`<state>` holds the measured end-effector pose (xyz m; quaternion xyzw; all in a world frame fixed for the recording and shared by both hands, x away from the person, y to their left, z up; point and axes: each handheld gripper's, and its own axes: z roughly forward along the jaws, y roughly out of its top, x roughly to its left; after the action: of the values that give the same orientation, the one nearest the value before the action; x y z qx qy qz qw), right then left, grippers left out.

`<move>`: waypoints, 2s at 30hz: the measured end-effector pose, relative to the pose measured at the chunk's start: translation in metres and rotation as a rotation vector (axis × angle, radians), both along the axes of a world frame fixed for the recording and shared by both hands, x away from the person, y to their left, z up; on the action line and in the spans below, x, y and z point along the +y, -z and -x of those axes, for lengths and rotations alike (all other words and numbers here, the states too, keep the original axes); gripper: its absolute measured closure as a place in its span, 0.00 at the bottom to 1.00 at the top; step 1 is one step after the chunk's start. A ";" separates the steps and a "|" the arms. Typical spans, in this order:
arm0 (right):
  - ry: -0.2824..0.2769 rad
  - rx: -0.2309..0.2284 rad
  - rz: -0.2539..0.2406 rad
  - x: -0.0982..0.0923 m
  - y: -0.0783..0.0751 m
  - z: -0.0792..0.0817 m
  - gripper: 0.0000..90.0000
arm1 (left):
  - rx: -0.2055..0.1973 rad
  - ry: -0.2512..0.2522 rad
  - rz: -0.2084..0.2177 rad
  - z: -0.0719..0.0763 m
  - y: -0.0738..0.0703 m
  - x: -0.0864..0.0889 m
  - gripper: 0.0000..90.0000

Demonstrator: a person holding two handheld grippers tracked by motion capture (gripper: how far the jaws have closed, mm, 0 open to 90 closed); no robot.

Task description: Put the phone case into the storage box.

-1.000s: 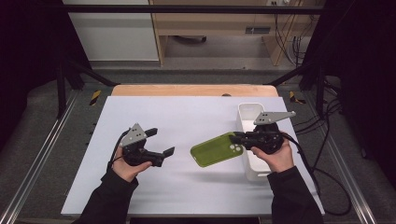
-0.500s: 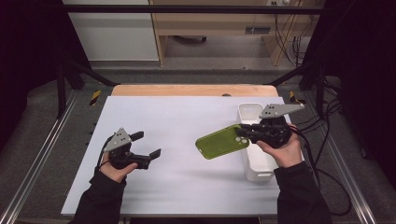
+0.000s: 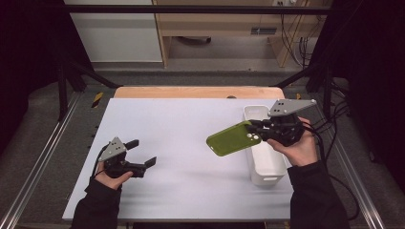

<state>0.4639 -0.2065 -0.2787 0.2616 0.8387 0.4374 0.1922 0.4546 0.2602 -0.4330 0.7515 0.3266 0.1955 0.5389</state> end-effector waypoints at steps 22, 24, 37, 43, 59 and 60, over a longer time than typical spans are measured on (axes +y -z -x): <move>0.024 -0.105 0.125 -0.004 -0.033 -0.002 0.88 | -0.015 -0.036 0.000 0.007 0.017 0.020 0.03; 0.025 -0.112 0.137 -0.004 -0.035 -0.002 0.88 | -0.018 -0.035 -0.001 0.007 0.018 0.020 0.03; 0.028 -0.154 0.215 -0.008 -0.046 -0.005 0.88 | -0.026 -0.047 -0.003 0.008 0.021 0.023 0.03; 0.022 -0.171 0.245 -0.007 -0.051 -0.006 0.88 | -0.024 -0.046 -0.006 0.008 0.022 0.023 0.03; 0.069 -0.192 0.307 -0.019 -0.053 -0.019 0.88 | -0.025 -0.039 -0.013 0.008 0.023 0.022 0.03; 0.071 -0.194 0.313 -0.020 -0.053 -0.020 0.88 | -0.025 -0.039 -0.013 0.008 0.023 0.022 0.03</move>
<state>0.4840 -0.2264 -0.2255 0.2147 0.8641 0.3178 0.3260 0.4466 0.2819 -0.4556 0.7460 0.3330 0.2176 0.5341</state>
